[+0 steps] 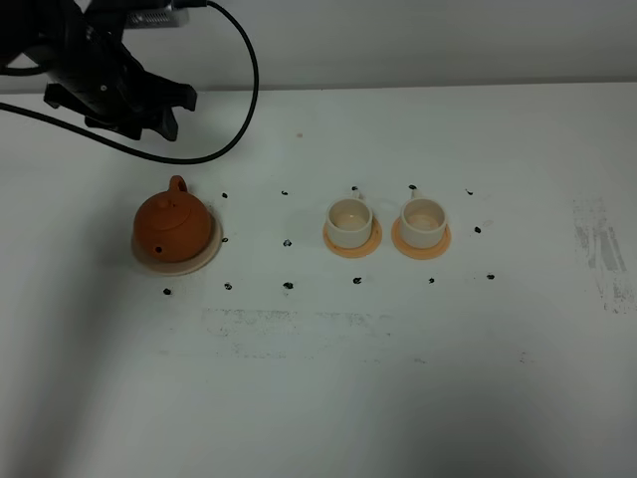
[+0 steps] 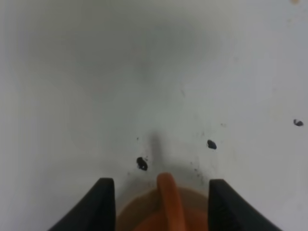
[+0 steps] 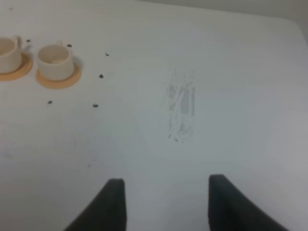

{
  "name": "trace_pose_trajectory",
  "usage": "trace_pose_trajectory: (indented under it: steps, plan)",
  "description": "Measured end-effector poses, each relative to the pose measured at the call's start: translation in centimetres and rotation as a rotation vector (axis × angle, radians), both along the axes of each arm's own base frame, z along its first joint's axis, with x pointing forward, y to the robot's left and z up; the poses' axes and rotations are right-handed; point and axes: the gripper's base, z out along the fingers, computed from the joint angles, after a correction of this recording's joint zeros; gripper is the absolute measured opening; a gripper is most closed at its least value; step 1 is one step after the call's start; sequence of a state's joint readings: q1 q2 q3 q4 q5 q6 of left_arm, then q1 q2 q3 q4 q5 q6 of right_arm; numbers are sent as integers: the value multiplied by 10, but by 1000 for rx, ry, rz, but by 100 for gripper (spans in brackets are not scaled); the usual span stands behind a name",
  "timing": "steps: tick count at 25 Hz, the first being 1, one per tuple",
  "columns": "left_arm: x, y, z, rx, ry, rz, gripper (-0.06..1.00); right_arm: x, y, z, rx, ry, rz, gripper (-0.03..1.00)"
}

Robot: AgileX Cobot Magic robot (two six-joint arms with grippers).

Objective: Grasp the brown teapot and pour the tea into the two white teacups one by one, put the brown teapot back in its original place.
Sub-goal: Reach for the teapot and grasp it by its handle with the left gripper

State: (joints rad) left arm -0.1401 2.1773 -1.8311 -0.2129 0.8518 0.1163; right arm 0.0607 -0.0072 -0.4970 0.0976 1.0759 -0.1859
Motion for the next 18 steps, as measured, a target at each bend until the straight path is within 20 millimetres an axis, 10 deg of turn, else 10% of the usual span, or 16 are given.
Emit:
trace_pose_trajectory:
  steps: [18]
  plan:
    - [-5, -19, -30, 76, 127, -5, 47, 0, 0, 0, 0, 0, 0, 41]
